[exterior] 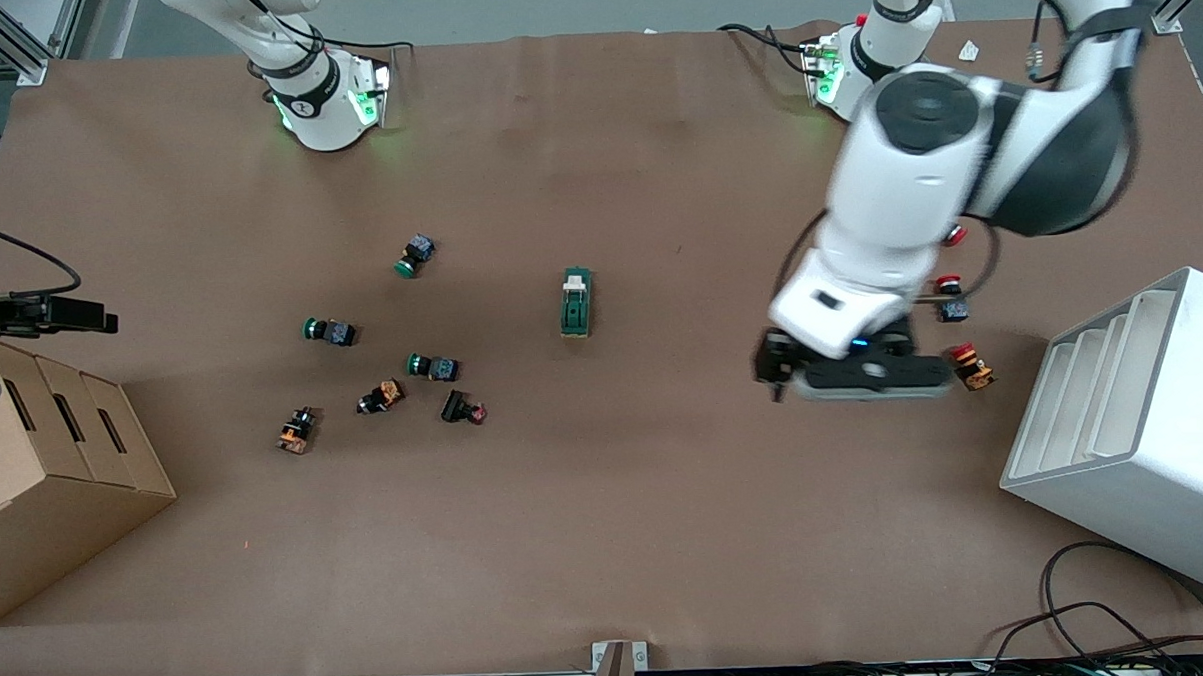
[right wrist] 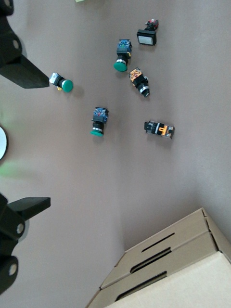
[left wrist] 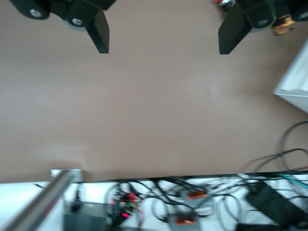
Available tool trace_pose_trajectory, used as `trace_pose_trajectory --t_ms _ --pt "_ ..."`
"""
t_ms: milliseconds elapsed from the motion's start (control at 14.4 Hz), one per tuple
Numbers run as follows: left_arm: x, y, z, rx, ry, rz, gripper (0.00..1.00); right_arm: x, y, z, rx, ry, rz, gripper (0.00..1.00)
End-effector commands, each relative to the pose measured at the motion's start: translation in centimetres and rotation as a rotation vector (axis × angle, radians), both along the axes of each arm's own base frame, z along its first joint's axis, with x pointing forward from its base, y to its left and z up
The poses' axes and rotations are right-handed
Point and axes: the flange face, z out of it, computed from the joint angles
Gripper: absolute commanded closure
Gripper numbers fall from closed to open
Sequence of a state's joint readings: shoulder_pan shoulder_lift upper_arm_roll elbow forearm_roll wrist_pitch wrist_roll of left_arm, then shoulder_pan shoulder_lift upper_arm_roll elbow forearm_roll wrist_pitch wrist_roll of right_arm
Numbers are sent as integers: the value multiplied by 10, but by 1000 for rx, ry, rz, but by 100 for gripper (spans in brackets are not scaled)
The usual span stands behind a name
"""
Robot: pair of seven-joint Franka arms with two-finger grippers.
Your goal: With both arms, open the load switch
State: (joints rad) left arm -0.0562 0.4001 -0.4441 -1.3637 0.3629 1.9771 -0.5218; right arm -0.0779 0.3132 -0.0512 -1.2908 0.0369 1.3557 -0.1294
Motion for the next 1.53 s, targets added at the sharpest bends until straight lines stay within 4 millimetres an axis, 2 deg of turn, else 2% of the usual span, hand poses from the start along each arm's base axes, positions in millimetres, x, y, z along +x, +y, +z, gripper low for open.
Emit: trace_pose_trajectory --t_ms 0,139,278,418,487,627,905,1044,1323,1462 --pt "-6 54 21 59 63 4 0 -16 3 24 -6 -11 0 0" --pt "-14 82 40 80 109 12 0 -20 5 30 -8 -9 2 0" --pt "-17 131 63 34 134 38 0 -27 24 39 -15 -15 31 0" --pt "-23 168 78 2 159 25 0 -39 40 44 -49 -13 25 0" --pt "-30 176 91 3 153 -2 0 -45 46 45 -62 -13 16 0" --pt "-44 205 104 10 187 1 0 -54 42 45 -71 -8 -2 0" --pt "-87 224 100 -21 251 46 0 -65 39 59 -67 -29 -9 0" --pt "-104 223 103 -15 272 45 0 -73 38 71 -66 -50 -8 0" --pt "-121 222 107 -7 312 36 0 -87 37 96 -65 -104 -8 0" --pt "-126 226 100 -22 326 35 0 -92 35 88 -63 -107 -12 0"
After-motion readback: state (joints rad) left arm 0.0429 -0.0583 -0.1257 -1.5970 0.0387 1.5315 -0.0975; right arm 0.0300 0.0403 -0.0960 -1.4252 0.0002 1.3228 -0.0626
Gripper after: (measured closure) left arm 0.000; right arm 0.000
